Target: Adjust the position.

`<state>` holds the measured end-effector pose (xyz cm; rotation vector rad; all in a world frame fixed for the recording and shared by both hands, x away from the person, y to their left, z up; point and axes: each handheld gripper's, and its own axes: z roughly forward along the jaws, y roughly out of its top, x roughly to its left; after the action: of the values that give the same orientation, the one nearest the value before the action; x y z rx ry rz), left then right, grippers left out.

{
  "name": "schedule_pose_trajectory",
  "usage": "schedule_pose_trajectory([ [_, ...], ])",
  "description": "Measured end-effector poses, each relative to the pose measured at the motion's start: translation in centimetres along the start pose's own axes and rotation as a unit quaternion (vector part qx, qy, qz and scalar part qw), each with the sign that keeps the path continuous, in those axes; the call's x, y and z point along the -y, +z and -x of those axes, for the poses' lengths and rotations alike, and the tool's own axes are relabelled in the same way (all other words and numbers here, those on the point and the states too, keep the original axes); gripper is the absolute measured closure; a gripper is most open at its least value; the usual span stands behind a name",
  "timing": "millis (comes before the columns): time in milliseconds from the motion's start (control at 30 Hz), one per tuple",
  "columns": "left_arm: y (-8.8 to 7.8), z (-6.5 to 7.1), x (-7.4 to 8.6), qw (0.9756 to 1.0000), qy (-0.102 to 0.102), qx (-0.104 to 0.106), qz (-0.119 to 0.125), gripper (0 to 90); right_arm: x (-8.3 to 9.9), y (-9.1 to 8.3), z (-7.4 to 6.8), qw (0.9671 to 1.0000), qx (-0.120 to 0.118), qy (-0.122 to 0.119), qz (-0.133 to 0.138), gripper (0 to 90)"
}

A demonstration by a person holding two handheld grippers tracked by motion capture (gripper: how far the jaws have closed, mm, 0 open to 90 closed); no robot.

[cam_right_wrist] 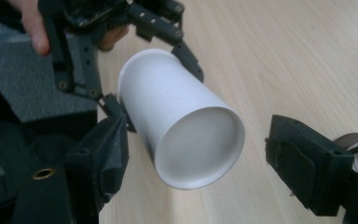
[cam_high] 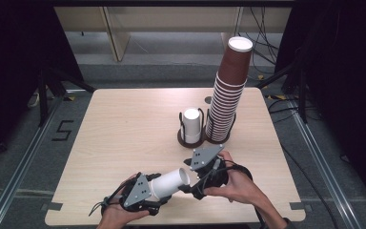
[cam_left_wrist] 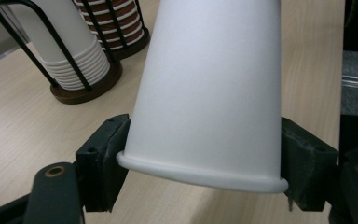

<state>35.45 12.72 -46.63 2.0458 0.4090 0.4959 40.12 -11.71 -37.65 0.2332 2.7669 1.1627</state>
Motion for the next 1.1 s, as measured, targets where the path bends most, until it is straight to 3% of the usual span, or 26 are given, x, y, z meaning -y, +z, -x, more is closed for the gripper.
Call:
schedule_pose_trajectory([
  [33,0.0,0.0,0.0,1.0000,0.000,0.000,0.000,26.2,0.0,0.0,0.0,1.0000,0.000,0.000,0.000,22.2],
  [200,-0.1,0.3,-0.3,0.9998,0.012,0.008,-0.013,26.2,-0.1,0.2,-0.4,0.9987,0.001,-0.046,-0.024,21.3],
  [433,-0.1,0.5,-0.4,0.9992,0.026,0.021,-0.022,26.2,-0.1,0.9,-0.7,0.9958,-0.002,-0.077,-0.049,22.3],
  [900,-0.2,0.7,-0.5,0.9983,0.046,0.036,-0.008,23.7,0.2,2.4,-1.2,0.9893,-0.049,-0.117,-0.073,32.6],
  [1000,-0.4,0.2,0.0,0.9970,0.031,0.055,0.044,21.1,0.4,1.9,-0.7,0.9896,-0.067,-0.114,-0.056,33.6],
  [1033,-0.4,0.2,0.0,0.9970,0.031,0.055,0.044,21.1,0.4,1.9,-0.7,0.9896,-0.067,-0.114,-0.056,33.6],
  [1100,-0.6,0.0,0.0,0.9950,0.031,0.064,0.070,20.8,0.7,1.5,-0.2,0.9899,-0.074,-0.114,-0.040,34.1],
])
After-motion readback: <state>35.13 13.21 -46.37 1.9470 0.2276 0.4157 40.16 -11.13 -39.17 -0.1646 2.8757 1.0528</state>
